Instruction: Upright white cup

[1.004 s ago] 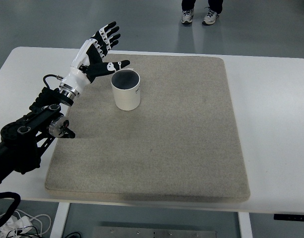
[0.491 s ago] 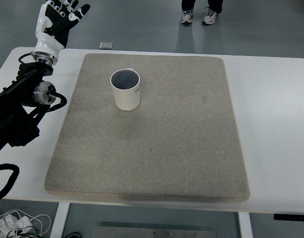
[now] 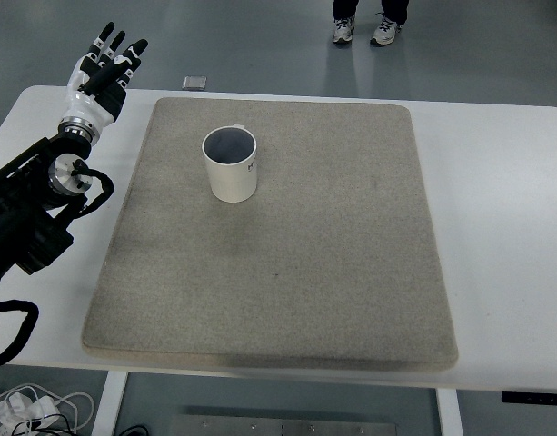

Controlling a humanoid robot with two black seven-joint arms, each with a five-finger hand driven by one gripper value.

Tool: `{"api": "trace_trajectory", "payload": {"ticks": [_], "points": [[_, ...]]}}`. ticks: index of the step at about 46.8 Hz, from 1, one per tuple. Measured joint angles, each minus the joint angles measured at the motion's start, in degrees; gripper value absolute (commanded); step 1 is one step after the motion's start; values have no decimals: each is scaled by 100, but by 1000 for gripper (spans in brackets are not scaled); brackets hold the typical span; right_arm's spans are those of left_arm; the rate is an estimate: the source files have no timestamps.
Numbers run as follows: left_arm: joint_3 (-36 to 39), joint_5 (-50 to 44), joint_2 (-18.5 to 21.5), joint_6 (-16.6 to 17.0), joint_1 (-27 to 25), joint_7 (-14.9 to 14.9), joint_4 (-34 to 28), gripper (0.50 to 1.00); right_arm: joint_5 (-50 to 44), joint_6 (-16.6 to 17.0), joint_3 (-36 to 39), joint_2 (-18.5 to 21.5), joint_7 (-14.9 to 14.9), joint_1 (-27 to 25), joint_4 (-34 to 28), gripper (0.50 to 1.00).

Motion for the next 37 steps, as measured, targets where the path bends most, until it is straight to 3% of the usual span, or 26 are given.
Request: {"api": "trace_trajectory", "payload": {"ticks": [8, 12, 23, 37], "points": [[-16, -519, -15, -501, 0, 637, 159, 994, 0, 6, 14, 0, 0, -1, 1, 952], [-12, -903, -14, -625, 0, 809, 163, 994, 0, 8, 10, 0, 0, -1, 1, 952], [-23, -1543, -7, -1154, 0, 855, 172, 994, 15, 1, 46, 0, -9, -19, 2, 952], [-186, -2117, -40, -1250, -47, 848, 166, 992, 10, 7, 1, 0, -9, -18, 0, 952]]}}
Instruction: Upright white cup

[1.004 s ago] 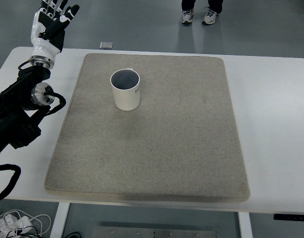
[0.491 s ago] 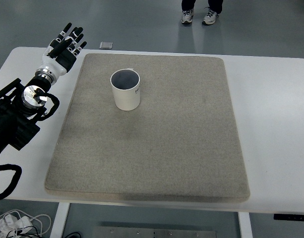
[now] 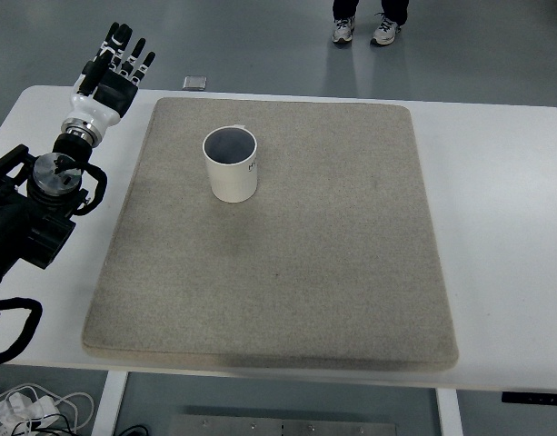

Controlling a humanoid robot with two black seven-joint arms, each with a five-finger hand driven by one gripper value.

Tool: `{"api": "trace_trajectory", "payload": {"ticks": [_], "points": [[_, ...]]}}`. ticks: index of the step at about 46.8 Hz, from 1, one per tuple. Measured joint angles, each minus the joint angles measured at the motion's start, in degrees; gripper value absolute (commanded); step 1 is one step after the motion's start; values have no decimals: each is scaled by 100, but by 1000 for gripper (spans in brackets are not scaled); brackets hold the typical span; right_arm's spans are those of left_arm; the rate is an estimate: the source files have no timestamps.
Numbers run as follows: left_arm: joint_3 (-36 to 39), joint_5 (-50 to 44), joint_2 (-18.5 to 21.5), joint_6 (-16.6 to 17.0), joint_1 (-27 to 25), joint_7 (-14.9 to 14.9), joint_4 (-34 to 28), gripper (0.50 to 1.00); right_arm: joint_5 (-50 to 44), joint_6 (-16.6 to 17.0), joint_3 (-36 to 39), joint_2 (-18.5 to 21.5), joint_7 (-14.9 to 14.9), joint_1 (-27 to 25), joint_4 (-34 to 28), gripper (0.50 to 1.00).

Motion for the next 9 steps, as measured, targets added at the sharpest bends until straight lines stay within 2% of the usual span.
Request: {"api": "trace_trajectory", "payload": {"ticks": [9], "points": [[-43, -1, -61, 57, -68, -2, 7, 992, -10, -3, -4, 0, 1, -2, 1, 952]]}}
